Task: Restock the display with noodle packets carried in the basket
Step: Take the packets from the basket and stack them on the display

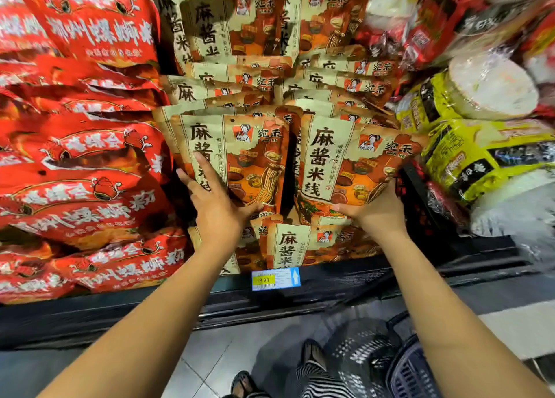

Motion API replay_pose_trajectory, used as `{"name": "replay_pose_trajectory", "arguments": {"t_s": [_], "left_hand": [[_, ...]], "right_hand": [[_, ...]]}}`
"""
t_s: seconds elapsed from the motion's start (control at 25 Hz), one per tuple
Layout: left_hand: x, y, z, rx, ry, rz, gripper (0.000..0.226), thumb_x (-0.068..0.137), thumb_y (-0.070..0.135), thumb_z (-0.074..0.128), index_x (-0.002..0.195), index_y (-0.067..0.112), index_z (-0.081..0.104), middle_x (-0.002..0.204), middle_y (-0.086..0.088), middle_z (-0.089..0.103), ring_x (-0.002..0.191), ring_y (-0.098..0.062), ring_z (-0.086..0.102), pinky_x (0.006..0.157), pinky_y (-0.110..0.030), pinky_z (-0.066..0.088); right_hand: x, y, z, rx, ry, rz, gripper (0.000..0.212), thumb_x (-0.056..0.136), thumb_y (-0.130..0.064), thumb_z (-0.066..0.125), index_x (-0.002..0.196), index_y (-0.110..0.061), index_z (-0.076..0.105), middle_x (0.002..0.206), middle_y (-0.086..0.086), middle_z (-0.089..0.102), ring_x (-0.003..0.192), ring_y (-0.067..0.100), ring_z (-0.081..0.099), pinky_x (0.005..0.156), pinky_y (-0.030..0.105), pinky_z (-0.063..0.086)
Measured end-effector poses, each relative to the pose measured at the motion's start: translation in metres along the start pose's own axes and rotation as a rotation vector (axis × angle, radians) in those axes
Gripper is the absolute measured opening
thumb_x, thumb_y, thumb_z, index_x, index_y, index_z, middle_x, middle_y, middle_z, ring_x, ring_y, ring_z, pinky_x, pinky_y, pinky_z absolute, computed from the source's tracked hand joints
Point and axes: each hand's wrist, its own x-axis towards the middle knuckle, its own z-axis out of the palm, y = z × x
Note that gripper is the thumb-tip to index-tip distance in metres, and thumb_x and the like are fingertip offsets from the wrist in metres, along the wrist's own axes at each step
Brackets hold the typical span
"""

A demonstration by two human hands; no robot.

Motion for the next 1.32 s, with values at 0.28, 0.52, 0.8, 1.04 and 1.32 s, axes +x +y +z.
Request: {"name": "replay_pose_trajectory", "arguments": {"t_s": [0.28, 0.52, 0.8, 1.04, 1.32], "left_hand": [[0.007, 0.002, 0.023, -0.093, 0.092, -0.040, 0.147, 0.060, 0.042, 0.090, 0.151, 0.027, -0.024, 0.155, -0.036, 0.005, 0.138, -0.055, 0.028, 0.104, -0.060, 0.040], [0.013, 0.012, 0.034, -0.121, 0.132, -0.066, 0.146, 0.063, 0.031, 0.092, 0.150, 0.029, -0.025, 0.150, -0.034, 0.011, 0.128, -0.056, 0.039, 0.101, -0.061, 0.041], [0.013, 0.016, 0.034, -0.093, 0.134, -0.094, 0.144, 0.065, 0.032, 0.090, 0.150, 0.028, -0.027, 0.158, -0.031, -0.013, 0.146, -0.050, 0.014, 0.110, -0.058, 0.035], [0.004, 0.028, 0.020, -0.035, 0.108, -0.104, 0.142, 0.067, 0.042, 0.088, 0.151, 0.023, -0.025, 0.156, -0.034, -0.018, 0.148, -0.048, -0.002, 0.117, -0.060, 0.017], [0.025, 0.068, -0.023, 0.279, 0.342, 0.222, 0.116, 0.077, 0.084, 0.043, 0.157, 0.012, 0.000, 0.161, -0.028, -0.006, 0.148, -0.048, -0.005, 0.115, -0.061, -0.002]], "right_hand": [[0.019, 0.010, 0.019, 0.229, -0.008, -0.150, 0.091, 0.057, -0.040, 0.092, 0.130, -0.019, 0.042, 0.123, -0.002, 0.063, 0.113, 0.019, 0.061, 0.102, 0.038, 0.046], [0.022, 0.006, 0.022, 0.370, -0.089, -0.232, 0.093, 0.065, -0.018, 0.091, 0.137, -0.010, 0.033, 0.130, 0.002, 0.050, 0.118, 0.012, 0.050, 0.104, 0.023, 0.037], [0.033, 0.001, 0.027, 0.420, -0.064, -0.246, 0.080, 0.066, -0.015, 0.090, 0.131, -0.010, 0.043, 0.122, -0.001, 0.057, 0.114, 0.010, 0.055, 0.094, 0.004, 0.037], [0.026, -0.005, 0.018, 0.389, -0.064, -0.165, 0.077, 0.067, -0.012, 0.088, 0.131, -0.010, 0.046, 0.115, -0.006, 0.056, 0.107, 0.007, 0.052, 0.093, 0.014, 0.036], [0.026, -0.021, -0.035, 0.586, 0.017, -0.288, 0.103, 0.057, -0.026, 0.094, 0.142, -0.016, 0.037, 0.126, -0.006, 0.058, 0.112, 0.003, 0.059, 0.103, 0.023, 0.045]]}}
